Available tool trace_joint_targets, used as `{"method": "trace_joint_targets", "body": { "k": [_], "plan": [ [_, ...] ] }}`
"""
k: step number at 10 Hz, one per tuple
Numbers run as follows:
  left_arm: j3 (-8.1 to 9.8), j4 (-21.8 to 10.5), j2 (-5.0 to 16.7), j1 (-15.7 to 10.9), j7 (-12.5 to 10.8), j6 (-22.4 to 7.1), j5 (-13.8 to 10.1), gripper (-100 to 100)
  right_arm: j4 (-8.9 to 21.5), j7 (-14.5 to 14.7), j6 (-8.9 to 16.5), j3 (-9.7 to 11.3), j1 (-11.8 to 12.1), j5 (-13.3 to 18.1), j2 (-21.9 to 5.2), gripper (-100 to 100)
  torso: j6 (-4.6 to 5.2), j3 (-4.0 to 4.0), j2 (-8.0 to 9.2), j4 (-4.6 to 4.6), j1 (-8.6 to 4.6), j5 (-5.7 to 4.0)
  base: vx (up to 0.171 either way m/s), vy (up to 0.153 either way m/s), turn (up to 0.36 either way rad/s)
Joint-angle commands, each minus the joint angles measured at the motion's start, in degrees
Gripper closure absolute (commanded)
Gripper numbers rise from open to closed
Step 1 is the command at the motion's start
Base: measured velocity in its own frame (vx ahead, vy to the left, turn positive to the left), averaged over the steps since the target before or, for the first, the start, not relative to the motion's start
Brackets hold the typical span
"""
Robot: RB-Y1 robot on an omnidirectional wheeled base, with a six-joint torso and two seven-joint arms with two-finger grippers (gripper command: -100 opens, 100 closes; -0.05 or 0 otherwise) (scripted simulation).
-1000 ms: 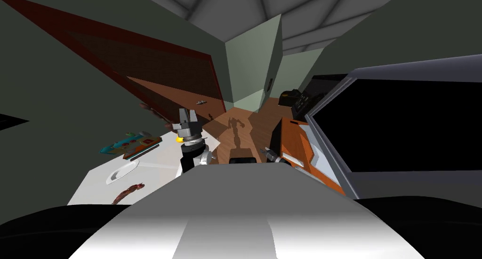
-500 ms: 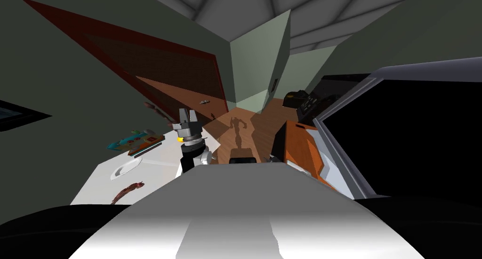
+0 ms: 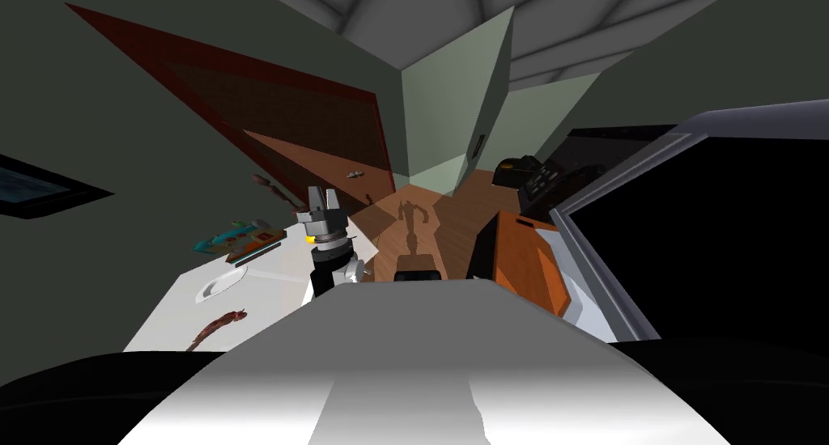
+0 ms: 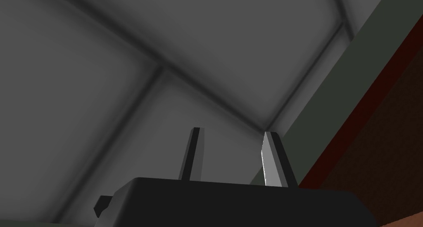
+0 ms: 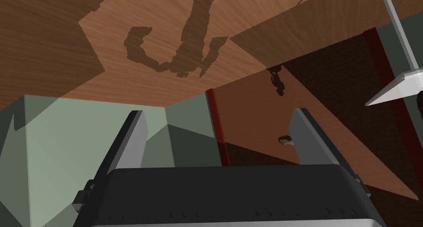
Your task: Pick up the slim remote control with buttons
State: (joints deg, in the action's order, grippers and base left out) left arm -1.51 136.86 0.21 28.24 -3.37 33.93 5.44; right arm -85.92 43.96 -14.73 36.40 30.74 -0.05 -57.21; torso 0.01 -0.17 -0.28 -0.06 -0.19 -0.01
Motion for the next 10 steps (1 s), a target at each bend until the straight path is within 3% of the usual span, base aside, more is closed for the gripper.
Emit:
{"method": "trace_joint_targets", "body": {
  "k": [1, 3, 4, 5, 6, 9, 10],
  "plan": [
    [0.00, 0.0, 0.0, 0.0, 0.0, 0.0, 0.0, 0, 2.5, 0.7, 0.9, 1.1, -0.2, 0.6, -0.2, -100, 0.00, 0.00, 0.00, 0.00, 0.00, 0.00, 0.102, -0.060, 0.088],
    [0.00, 0.0, 0.0, 0.0, 0.0, 0.0, 0.0, 0, 7.6, 2.1, 2.6, 5.0, -0.3, 2.5, -2.6, -100, 0.00, 0.00, 0.01, 0.00, -0.02, -0.01, 0.098, -0.080, 0.172],
    [0.00, 0.0, 0.0, 0.0, 0.0, 0.0, 0.0, 0, 8.6, 2.1, 2.6, 5.0, -0.3, 2.5, -2.6, -100, 0.01, -0.01, 0.00, -0.01, -0.09, -0.02, 0.074, -0.076, 0.074],
    [0.00, 0.0, 0.0, 0.0, 0.0, 0.0, 0.0, 0, 10.8, 2.6, 3.3, 6.9, -0.3, 3.5, -3.5, -100, 0.04, 0.03, 0.08, 0.00, -0.03, -0.02, 0.072, -0.081, 0.121],
    [0.00, 0.0, 0.0, 0.0, 0.0, 0.0, 0.0, 0, 11.5, 2.6, 3.3, 6.9, -0.3, 3.5, -3.5, -100, 0.01, 0.04, 0.09, 0.01, -0.04, -0.01, 0.057, -0.065, 0.071],
    [0.00, 0.0, 0.0, 0.0, 0.0, 0.0, 0.0, 0, 18.6, 3.6, 5.3, 12.1, -0.3, 6.2, -4.7, -100, 0.03, 0.06, 0.12, 0.02, -0.08, -0.03, 0.063, -0.094, 0.148],
    [0.01, 0.0, 0.0, 0.0, 0.0, 0.0, 0.0, 0, 19.3, 3.6, 5.3, 12.5, -0.3, 6.2, -4.7, -100, 0.02, 0.07, 0.14, 0.02, -0.16, -0.04, 0.029, -0.080, 0.044]
  ]
}}
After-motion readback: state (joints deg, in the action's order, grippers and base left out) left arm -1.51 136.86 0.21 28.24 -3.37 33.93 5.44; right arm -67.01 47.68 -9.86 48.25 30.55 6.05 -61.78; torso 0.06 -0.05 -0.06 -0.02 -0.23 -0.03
